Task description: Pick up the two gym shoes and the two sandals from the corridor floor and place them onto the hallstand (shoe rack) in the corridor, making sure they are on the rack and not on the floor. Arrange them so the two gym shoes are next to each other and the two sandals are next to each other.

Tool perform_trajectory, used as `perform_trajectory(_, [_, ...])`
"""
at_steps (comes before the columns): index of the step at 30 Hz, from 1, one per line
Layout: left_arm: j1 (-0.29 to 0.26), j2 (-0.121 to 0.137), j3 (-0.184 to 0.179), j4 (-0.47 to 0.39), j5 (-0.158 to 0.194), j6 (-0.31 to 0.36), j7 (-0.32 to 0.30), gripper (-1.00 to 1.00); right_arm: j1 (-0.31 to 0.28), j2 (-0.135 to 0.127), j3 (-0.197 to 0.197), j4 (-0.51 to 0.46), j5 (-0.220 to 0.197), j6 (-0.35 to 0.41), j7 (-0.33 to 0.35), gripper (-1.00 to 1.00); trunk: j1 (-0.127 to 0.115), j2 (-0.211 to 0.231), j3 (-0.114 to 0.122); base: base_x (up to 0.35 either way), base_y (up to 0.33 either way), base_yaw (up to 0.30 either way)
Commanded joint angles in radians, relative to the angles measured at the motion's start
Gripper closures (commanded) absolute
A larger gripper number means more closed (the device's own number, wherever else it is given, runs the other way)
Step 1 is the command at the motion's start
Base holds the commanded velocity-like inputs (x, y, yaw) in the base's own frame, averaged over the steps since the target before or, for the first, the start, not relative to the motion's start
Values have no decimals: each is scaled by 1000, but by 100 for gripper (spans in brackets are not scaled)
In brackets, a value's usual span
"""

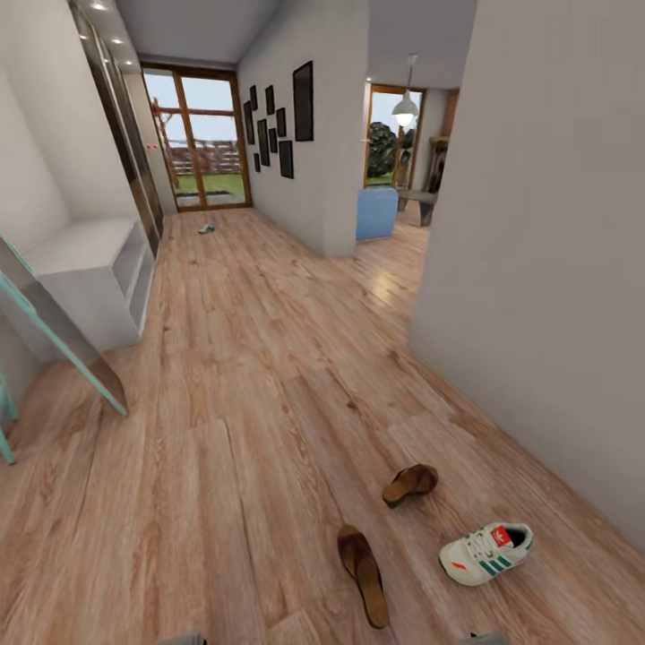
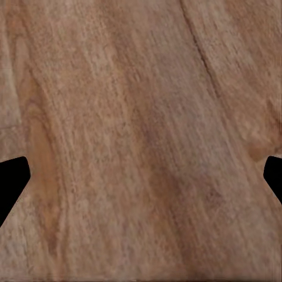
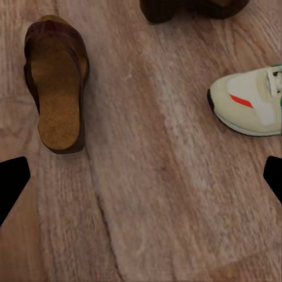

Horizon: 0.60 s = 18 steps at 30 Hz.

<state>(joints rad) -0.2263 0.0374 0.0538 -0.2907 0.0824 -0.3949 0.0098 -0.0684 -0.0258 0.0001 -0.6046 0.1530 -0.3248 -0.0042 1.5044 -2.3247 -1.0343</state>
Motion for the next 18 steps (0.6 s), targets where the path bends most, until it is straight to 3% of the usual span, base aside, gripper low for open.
perform_trajectory(1, [-1,0,-2,1,8,-3,-1,-100,0,0,0,0,6,-2,0,-100,0,0,-1,0,0,279])
perform_trajectory(18, [-1,1,-3,1,9,-4,-1,-100,0,0,0,0,6,-3,0,-100,0,0,-1,0,0,279])
